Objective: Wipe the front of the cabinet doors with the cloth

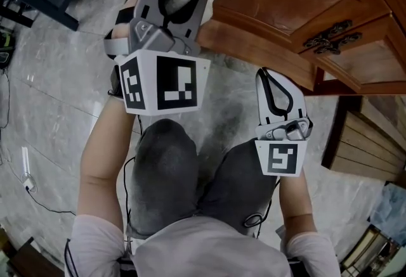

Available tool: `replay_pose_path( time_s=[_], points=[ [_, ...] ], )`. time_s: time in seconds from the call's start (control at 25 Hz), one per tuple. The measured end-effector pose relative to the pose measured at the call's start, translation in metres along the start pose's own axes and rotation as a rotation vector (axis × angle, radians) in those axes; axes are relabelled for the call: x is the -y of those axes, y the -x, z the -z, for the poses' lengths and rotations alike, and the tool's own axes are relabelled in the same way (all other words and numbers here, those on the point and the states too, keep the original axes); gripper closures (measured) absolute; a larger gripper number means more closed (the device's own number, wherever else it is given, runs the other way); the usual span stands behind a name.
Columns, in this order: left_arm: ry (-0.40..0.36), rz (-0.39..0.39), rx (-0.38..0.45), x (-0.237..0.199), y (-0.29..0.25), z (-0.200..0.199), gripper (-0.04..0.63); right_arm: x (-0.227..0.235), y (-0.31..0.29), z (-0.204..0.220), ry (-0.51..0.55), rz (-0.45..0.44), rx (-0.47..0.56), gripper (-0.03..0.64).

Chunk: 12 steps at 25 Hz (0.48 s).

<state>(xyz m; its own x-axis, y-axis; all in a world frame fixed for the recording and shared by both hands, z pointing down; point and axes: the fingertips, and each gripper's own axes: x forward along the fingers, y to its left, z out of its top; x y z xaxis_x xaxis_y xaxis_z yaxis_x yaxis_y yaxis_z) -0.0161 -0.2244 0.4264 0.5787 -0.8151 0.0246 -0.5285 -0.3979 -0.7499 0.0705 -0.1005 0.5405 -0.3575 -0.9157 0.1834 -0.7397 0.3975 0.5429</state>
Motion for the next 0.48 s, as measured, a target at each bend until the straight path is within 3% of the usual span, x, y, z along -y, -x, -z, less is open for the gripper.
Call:
replay_pose_path(
  time_s=[0.48],
  points=[
    [-0.007,0.052,0.028,0.033,-0.017,-0.029,0.522,0.012,0.024,0.018,-0.031,0.036,-0.024,0.574]
  ],
)
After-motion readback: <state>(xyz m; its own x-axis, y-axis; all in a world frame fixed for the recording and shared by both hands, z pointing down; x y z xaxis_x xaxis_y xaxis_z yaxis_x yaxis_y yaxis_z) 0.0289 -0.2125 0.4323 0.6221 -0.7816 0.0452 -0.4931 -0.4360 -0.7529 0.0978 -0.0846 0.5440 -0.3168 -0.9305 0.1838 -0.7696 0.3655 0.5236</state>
